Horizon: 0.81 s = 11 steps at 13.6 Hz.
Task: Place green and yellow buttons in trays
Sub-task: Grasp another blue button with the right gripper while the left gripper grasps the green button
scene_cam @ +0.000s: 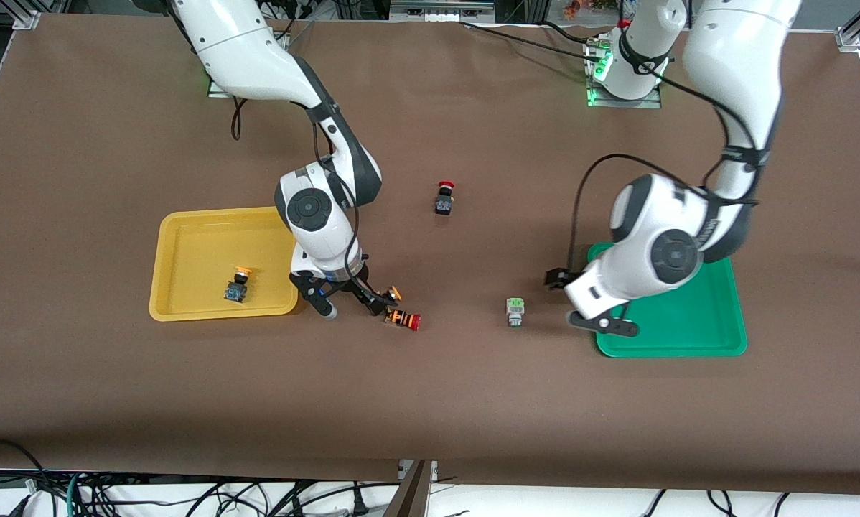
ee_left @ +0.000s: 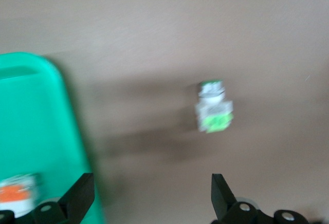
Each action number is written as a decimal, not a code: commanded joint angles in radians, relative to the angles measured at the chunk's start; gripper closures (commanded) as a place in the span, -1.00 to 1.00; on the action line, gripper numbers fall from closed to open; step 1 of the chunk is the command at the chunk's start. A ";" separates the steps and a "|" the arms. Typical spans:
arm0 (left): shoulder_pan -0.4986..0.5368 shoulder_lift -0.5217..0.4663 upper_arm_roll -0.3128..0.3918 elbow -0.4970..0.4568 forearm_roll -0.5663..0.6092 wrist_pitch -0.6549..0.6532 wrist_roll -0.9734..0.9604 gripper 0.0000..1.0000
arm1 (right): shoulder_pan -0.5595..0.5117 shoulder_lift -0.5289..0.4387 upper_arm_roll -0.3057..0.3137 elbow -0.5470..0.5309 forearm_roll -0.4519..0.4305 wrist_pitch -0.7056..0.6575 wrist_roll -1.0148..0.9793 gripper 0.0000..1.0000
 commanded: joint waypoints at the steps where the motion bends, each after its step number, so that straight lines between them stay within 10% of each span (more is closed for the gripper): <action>1: -0.045 0.129 0.020 0.136 -0.016 0.078 -0.084 -1.00 | 0.008 0.071 -0.005 0.065 0.032 0.036 0.014 -0.78; 6: -0.101 0.224 0.020 0.124 -0.013 0.244 -0.119 -1.00 | 0.023 0.124 -0.002 0.096 0.034 0.054 0.034 -0.64; 8: -0.131 0.233 0.023 0.107 -0.012 0.255 -0.153 -1.00 | 0.034 0.141 -0.002 0.106 0.035 0.065 0.045 -0.09; 10: -0.132 0.240 0.023 0.099 0.007 0.254 -0.159 -1.00 | 0.034 0.140 -0.002 0.109 0.035 0.065 0.036 0.91; 11: -0.127 0.240 0.023 0.081 0.010 0.252 -0.158 -1.00 | 0.031 0.138 -0.002 0.109 0.035 0.063 0.027 1.00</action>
